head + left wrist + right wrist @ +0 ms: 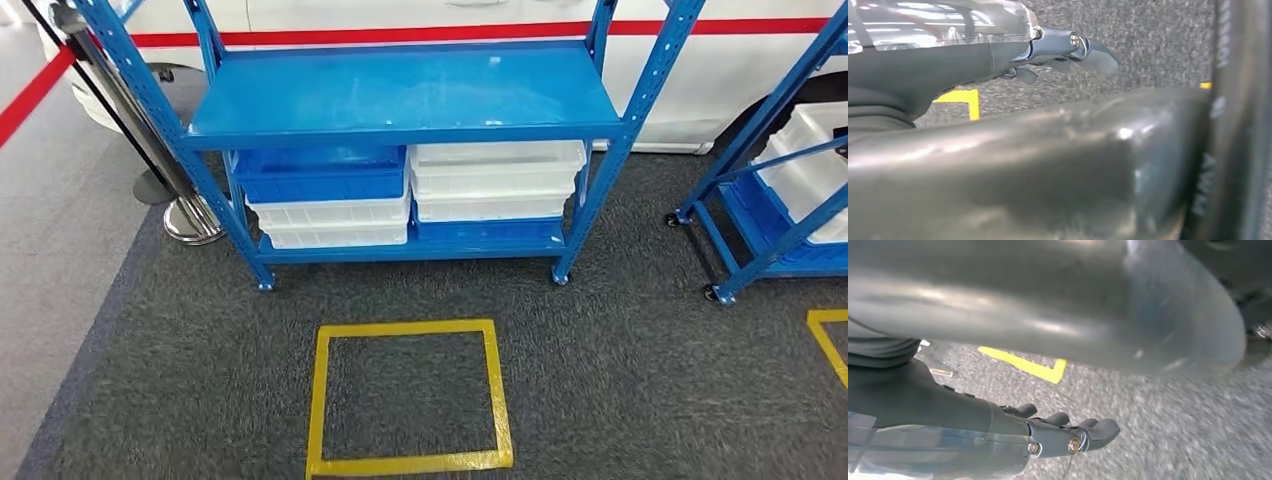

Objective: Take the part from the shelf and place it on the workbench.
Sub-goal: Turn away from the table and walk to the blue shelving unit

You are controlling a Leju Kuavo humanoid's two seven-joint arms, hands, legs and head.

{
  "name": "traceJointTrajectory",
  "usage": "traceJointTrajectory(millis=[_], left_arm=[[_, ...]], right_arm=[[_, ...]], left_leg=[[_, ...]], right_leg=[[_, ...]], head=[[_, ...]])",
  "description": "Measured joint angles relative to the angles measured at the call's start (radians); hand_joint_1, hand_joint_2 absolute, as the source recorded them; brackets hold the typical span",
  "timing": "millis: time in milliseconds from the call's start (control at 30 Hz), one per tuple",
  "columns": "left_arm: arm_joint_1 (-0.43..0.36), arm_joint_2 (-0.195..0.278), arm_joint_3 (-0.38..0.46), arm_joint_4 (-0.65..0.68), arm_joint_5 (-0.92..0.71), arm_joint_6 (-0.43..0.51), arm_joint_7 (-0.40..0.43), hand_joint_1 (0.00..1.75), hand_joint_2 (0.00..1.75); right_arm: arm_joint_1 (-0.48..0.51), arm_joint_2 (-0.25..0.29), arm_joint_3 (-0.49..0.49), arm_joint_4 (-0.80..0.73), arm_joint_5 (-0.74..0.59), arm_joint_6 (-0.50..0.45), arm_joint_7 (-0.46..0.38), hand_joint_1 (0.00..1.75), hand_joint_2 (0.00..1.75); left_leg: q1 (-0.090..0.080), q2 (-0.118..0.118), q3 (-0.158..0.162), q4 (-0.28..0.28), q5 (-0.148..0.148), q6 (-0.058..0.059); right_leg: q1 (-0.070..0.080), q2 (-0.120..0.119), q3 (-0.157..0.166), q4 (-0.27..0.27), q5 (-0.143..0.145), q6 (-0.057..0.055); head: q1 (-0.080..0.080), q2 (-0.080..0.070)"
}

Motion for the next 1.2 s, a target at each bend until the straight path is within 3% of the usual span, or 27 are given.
traceJointTrajectory(millis=[67, 133, 233, 300, 333, 433, 467, 500, 600, 667, 767, 800, 833, 867, 933, 1000, 1133, 1200], left_arm=[[0.0, 0.0, 0.0, 0.0, 0.0, 0.0, 0.0, 0.0, 0.0], [-0.001, 0.0, 0.0, 0.0, 0.0, 0.0, 0.0, 0.0, 0.0], [-0.004, 0.0, 0.001, 0.0, 0.0, 0.0, 0.0, 0.0, 0.0], [-0.004, 0.0, 0.003, 0.0, 0.0, 0.0, 0.0, 0.0, 0.0], [-0.002, 0.0, 0.004, 0.0, 0.0, 0.0, 0.0, 0.0, 0.0], [0.001, -0.001, 0.007, 0.0, -0.001, 0.0, 0.001, 0.0, 0.0], [-0.001, -0.001, 0.008, 0.0, -0.001, 0.0, 0.002, 0.0, 0.0], [-0.003, -0.001, 0.008, 0.0, -0.002, 0.0, 0.002, 0.0, 0.0], [-0.008, -0.001, 0.01, 0.0, -0.002, 0.001, 0.004, 0.0, 0.0], [-0.009, -0.001, 0.011, 0.0, -0.002, 0.003, 0.004, 0.0, 0.0], [-0.009, -0.002, 0.012, 0.0, -0.002, 0.003, 0.004, 0.0, 0.0], [-0.008, -0.002, 0.013, 0.0, -0.002, 0.003, 0.005, 0.0, 0.0], [-0.006, -0.002, 0.013, 0.0, -0.002, 0.003, 0.005, 0.0, 0.0], [-0.005, -0.002, 0.014, 0.0, -0.002, 0.003, 0.005, 0.0, 0.0], [-0.002, -0.001, 0.015, 0.0, -0.003, 0.003, 0.005, 0.0, 0.0], [0.0, 0.0, 0.015, 0.0, -0.003, 0.004, 0.005, 0.0, 0.0], [0.001, 0.0, 0.016, 0.0, -0.003, 0.009, 0.006, 0.0, 0.0], [-0.002, 0.0, 0.016, 0.0, -0.004, 0.009, 0.006, 0.0, 0.0]], right_arm=[[-0.002, 0.0, 0.0, 0.0, 0.0, 0.0, 0.0, 0.0, 0.0], [-0.003, 0.0, 0.0, 0.0, 0.001, 0.0, 0.0, 0.0, 0.0], [-0.005, 0.0, 0.0, 0.0, 0.001, 0.0, 0.001, 0.0, 0.0], [-0.005, 0.0, 0.0, 0.0, 0.001, 0.0, 0.001, 0.0, 0.0], [-0.003, -0.001, 0.0, 0.0, 0.001, 0.0, 0.001, 0.0, 0.0], [0.002, -0.002, 0.0, 0.0, 0.002, 0.0, 0.001, 0.0, 0.0], [0.002, -0.002, -0.001, 0.0, 0.002, 0.0, 0.001, 0.0, 0.0], [0.002, -0.002, -0.001, 0.0, 0.003, 0.0, 0.001, 0.0, 0.0], [0.001, -0.002, -0.002, 0.0, 0.004, 0.001, 0.001, 0.0, 0.0], [0.001, -0.002, -0.003, 0.0, 0.006, 0.001, 0.001, 0.0, 0.0], [0.0, -0.002, -0.003, 0.0, 0.007, 0.001, 0.001, 0.0, 0.0], [-0.001, -0.002, -0.003, 0.0, 0.007, 0.001, 0.001, 0.0, 0.0], [0.0, -0.002, -0.003, 0.0, 0.008, 0.001, 0.001, 0.0, 0.0], [0.0, -0.002, -0.003, 0.0, 0.008, 0.001, 0.001, 0.0, 0.0], [0.001, -0.002, -0.003, 0.001, 0.009, 0.001, 0.001, 0.0, 0.0], [-0.001, -0.001, -0.003, 0.001, 0.01, 0.004, 0.001, 0.0, 0.0], [-0.004, 0.0, -0.003, 0.002, 0.01, 0.007, 0.0, 0.0, 0.0], [-0.007, 0.0, -0.003, 0.002, 0.011, 0.007, -0.001, 0.0, 0.0]], left_leg=[[0.0, -0.003, 0.016, -0.013, -0.006, 0.013], [0.006, -0.006, 0.042, -0.027, -0.009, 0.026], [0.007, -0.007, 0.064, -0.034, -0.022, 0.035], [0.006, -0.009, 0.08, -0.034, -0.037, 0.035], [0.007, -0.01, 0.092, -0.034, -0.047, 0.033], [0.008, -0.012, 0.132, -0.032, -0.08, 0.02], [0.007, -0.013, 0.138, -0.03, -0.091, 0.013], [0.006, -0.012, 0.143, -0.03, -0.1, 0.006], [0.006, -0.011, 0.155, -0.012, -0.106, -0.011], [0.009, -0.009, 0.131, 0.053, -0.118, -0.019], [0.013, -0.007, 0.019, 0.216, -0.183, -0.032], [0.014, -0.007, -0.012, 0.247, -0.195, -0.034], [0.014, -0.007, -0.031, 0.248, -0.188, -0.034], [0.014, -0.007, -0.034, 0.217, -0.158, -0.031], [0.011, -0.007, -0.019, 0.106, -0.061, -0.017], [0.004, -0.005, -0.006, 0.03, -0.016, -0.002], [0.004, -0.007, 0.03, -0.01, -0.015, 0.022], [0.008, -0.008, 0.057, -0.028, -0.017, 0.031]], right_leg=[[0.0, 0.0, 0.011, 0.005, 0.0, 0.014], [0.0, 0.0, 0.0, 0.052, -0.008, 0.02], [-0.003, 0.0, -0.106, 0.213, -0.07, 0.026], [-0.006, 0.0, -0.172, 0.275, -0.094, 0.03], [-0.008, 0.0, -0.185, 0.264, -0.076, 0.032], [-0.008, -0.001, -0.164, 0.107, 0.062, 0.031], [-0.007, -0.001, -0.156, 0.065, 0.09, 0.027], [-0.005, 0.0, -0.152, 0.041, 0.104, 0.023], [-0.006, 0.003, -0.133, 0.027, 0.092, 0.005], [-0.008, 0.002, -0.11, 0.017, 0.081, -0.007], [-0.007, 0.002, -0.086, 0.013, 0.061, -0.014], [-0.007, 0.002, -0.078, 0.013, 0.053, -0.014], [-0.007, 0.003, -0.067, 0.013, 0.044, -0.014], [-0.006, 0.003, -0.054, 0.013, 0.034, -0.013], [-0.005, 0.002, -0.029, 0.013, 0.015, -0.008], [-0.004, 0.004, -0.016, 0.011, 0.0, 0.001], [-0.004, 0.004, -0.001, 0.033, -0.001, 0.026], [-0.006, 0.003, -0.042, 0.112, -0.015, 0.033]], head=[[0.0, 0.0], [0.0, 0.0], [0.0, 0.0], [0.0, 0.0], [0.0, 0.0], [0.0, 0.0], [0.0, 0.0], [0.0, 0.0], [0.0, 0.0], [0.0, 0.0], [0.0, 0.0], [0.0, 0.0], [0.0, 0.0], [0.0, 0.0], [0.0, 0.0], [0.0, 0.0], [0.0, 0.0], [0.0, 0.0]])
